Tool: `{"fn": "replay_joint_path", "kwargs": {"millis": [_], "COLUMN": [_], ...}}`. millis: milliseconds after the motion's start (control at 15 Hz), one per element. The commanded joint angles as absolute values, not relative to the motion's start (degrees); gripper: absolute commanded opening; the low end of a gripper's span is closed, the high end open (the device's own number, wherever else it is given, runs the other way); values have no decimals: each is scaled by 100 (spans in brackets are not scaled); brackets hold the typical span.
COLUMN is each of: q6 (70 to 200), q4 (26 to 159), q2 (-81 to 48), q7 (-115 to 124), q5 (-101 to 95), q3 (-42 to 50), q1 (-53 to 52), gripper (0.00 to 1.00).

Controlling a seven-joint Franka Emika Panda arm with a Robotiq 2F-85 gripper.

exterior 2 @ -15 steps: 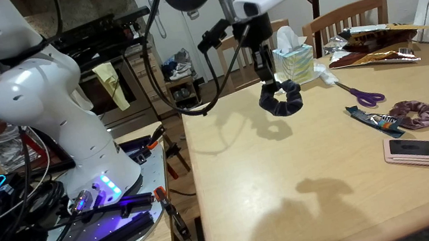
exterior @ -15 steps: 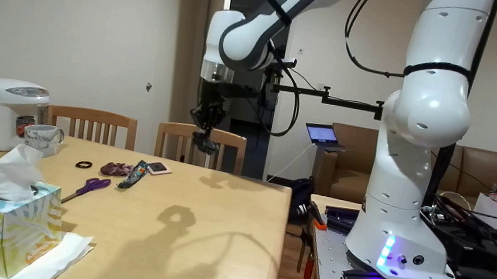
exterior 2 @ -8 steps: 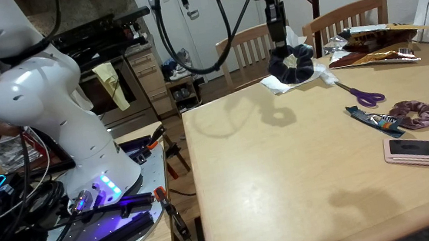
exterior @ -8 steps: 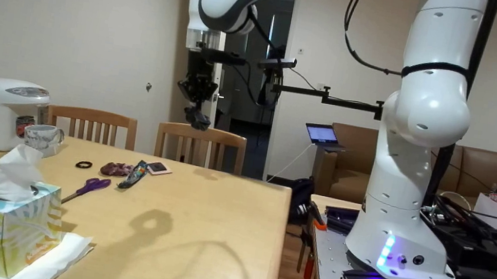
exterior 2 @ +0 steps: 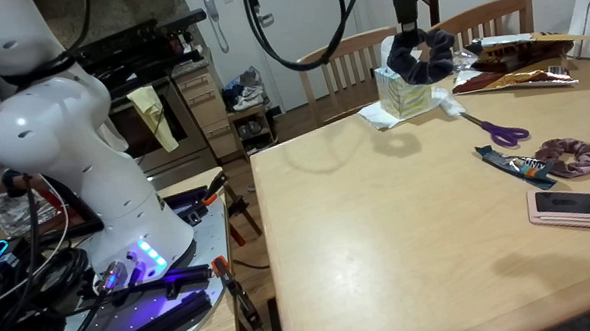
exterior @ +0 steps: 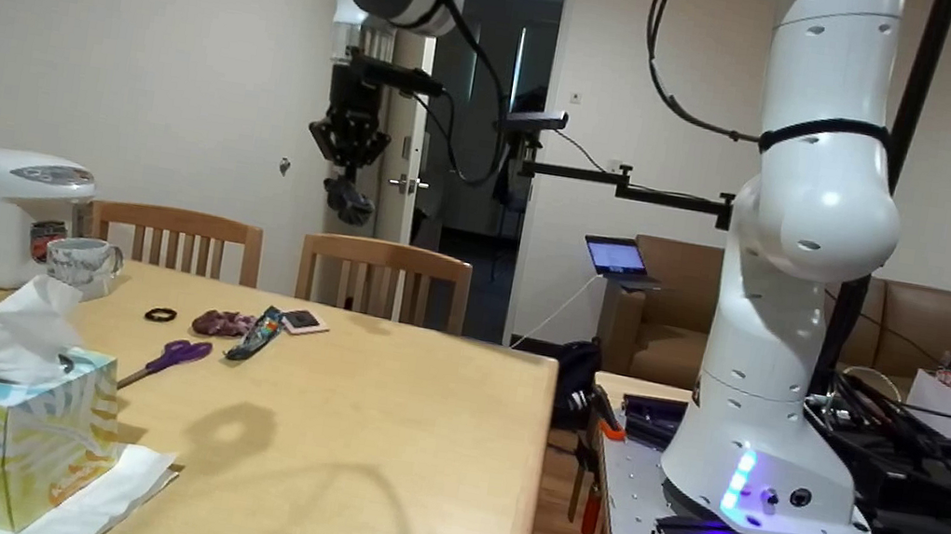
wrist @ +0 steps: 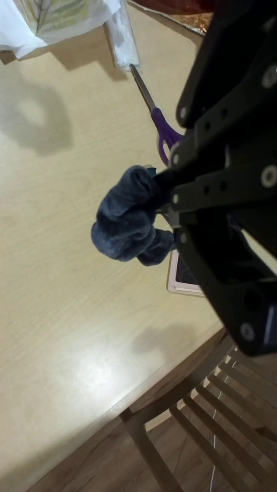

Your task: Move the gray scrunchie to the middle of the table

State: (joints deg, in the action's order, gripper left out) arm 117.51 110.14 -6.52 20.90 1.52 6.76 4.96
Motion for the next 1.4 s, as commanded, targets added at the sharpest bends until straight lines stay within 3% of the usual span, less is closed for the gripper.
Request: {"fn": "replay_joint_path", "kwargs": {"millis": [0,200,267,1333], "q6": [11328,11129,11383,11684], "q4": [10587,10429,10662,10162], "q2": [-904,-995,-868,-1172], "q7": [1914,1938,2077,2209], "q5": [414,436,253,392], "q3": [653,657,676,677], "q1": [535,534,499,503], "gripper": [1,1,6,1]}}
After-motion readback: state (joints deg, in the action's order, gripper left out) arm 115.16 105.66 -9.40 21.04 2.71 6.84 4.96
